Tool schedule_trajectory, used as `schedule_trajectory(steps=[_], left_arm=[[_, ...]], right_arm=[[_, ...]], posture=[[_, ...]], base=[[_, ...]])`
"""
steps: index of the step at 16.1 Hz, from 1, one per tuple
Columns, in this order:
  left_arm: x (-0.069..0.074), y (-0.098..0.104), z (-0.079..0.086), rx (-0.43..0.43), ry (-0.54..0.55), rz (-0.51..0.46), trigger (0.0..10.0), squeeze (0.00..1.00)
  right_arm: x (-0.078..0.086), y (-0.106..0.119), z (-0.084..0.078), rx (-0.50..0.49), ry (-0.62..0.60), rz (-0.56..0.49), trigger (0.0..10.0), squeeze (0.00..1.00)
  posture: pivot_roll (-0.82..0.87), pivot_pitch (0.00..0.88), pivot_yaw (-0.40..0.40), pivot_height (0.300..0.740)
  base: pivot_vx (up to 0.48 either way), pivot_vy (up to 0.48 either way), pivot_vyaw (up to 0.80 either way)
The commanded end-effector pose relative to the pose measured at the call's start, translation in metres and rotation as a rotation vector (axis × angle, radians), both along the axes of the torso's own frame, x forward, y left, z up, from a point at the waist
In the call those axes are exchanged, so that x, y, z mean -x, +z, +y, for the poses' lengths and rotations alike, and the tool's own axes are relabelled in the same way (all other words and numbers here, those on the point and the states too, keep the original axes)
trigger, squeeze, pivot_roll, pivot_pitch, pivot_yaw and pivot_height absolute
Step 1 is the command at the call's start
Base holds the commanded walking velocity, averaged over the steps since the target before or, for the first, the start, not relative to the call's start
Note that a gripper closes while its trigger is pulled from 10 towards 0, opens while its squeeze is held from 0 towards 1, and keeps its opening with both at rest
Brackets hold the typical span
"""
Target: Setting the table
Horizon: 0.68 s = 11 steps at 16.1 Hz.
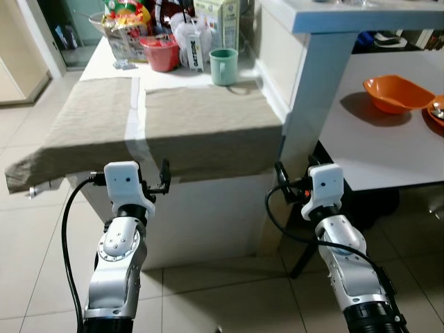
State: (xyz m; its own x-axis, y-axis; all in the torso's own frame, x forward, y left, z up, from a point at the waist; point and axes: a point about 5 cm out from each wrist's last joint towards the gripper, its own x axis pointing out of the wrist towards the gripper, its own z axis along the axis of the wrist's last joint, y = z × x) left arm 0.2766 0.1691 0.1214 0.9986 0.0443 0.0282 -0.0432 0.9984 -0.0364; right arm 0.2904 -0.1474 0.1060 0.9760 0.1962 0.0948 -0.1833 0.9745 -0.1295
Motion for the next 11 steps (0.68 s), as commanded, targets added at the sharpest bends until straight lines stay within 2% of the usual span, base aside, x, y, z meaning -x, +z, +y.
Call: schedule_trajectory(steps=[1, 2, 4, 11], left_arm=[[-0.003, 0.01, 0.0, -0.022, 0.001, -0.028, 10.0, 0.0], [-0.005, 0.015, -0.002, -0.036, -0.011, -0.037, 10.0, 0.0], [-0.009, 0.02, -0.004, -0.048, -0.032, -0.05, 10.0, 0.0], [-0.014, 0.026, -0.012, -0.079, -0.067, -0.057, 10.0, 0.0]], right_arm=[[-0.003, 0.011, 0.003, -0.009, 0.001, -0.055, 10.0, 0.0], [-0.006, 0.024, 0.001, -0.033, -0.025, -0.109, 10.0, 0.0], [-0.01, 0.03, 0.001, -0.053, -0.041, -0.127, 10.0, 0.0], [-0.007, 0.018, 0.004, -0.048, -0.043, -0.088, 10.0, 0.0]], posture=[[-0.16, 0.0, 0.032, 0.74], [-0.16, 0.0, 0.035, 0.74], [-0.16, 0.0, 0.042, 0.74], [-0.17, 0.0, 0.061, 0.74]], base=[[0.398, 0.27, 0.0], [0.401, 0.259, 0.0], [0.401, 0.262, 0.0], [0.402, 0.263, 0.0]])
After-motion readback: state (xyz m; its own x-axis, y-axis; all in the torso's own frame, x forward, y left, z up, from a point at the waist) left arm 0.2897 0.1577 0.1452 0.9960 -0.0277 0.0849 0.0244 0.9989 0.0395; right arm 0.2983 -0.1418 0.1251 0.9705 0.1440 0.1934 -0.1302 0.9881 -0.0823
